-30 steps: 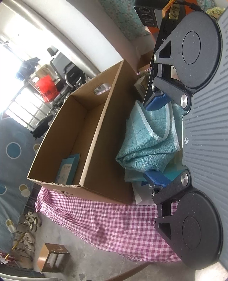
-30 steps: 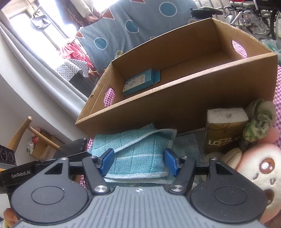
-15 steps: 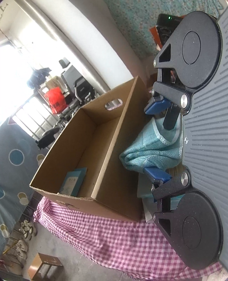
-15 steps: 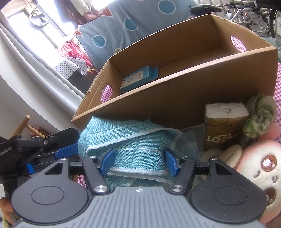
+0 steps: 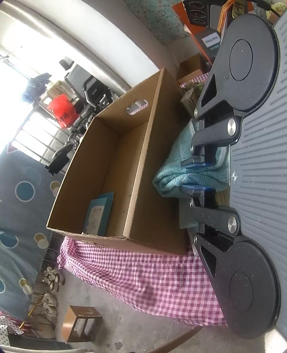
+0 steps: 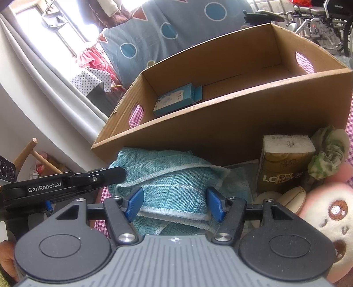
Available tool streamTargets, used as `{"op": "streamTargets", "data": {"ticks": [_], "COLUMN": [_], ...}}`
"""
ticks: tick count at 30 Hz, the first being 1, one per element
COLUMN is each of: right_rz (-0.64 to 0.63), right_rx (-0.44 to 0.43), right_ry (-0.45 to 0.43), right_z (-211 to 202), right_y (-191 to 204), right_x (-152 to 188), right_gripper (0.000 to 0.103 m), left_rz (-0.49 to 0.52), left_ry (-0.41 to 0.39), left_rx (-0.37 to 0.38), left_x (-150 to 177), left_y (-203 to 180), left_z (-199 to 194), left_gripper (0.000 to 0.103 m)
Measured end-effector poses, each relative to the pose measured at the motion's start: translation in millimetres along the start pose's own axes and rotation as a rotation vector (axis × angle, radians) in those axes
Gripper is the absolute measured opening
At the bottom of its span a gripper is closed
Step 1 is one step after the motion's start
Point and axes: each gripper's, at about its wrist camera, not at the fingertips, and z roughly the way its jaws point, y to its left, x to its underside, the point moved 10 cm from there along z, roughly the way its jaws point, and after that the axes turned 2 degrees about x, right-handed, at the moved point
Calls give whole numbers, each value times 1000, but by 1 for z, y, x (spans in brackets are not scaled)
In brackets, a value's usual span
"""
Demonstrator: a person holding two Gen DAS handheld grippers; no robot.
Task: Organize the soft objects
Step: 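Lift the teal towel with the right gripper while the left gripper holds it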
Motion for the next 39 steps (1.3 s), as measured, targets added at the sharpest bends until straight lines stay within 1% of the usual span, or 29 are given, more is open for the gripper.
{"op": "streamTargets", "data": {"ticks": [8,12,15,18,23,26,30,33,35,36,38,39], "right_rz": [-94,-118,-86,-25,63,88,115,106,68,45,1,-24], "right_rx": [-33,-54,-51,-41,-54,-55,-76,-83,-51,-36,-23,-12], "right_ry": [5,5,1,1,-9,-8,21,37,22,12,-13,-25], "right_z": [-13,-24,-29,-28,-16,-5,8,14,13,12,6,4], "right_y": [22,26,19,6,-5,-8,-11,-4,0,2,9,12], "right_x": [7,12,11,7,-2,-8,-9,-5,-5,-5,-5,-6], "right_gripper": [66,66,66,67,76,76,76,72,65,64,50,50], "left_rz": [-47,-91,-104,-91,-88,-97,-101,-104,-104,-104,-103,-98], "left_ry": [-3,8,11,8,13,13,16,13,9,8,2,-1], "left_rx": [-28,-50,-51,-56,-71,-68,-71,-69,-66,-63,-55,-55], "left_x": [15,26,29,29,33,33,33,33,33,33,32,32], "left_y": [20,36,41,43,47,49,50,50,49,48,46,45], "left_z": [-26,-27,-24,-24,-20,-19,-17,-16,-17,-17,-18,-18], "left_gripper": [13,13,13,13,14,14,14,14,14,14,14,14]}}
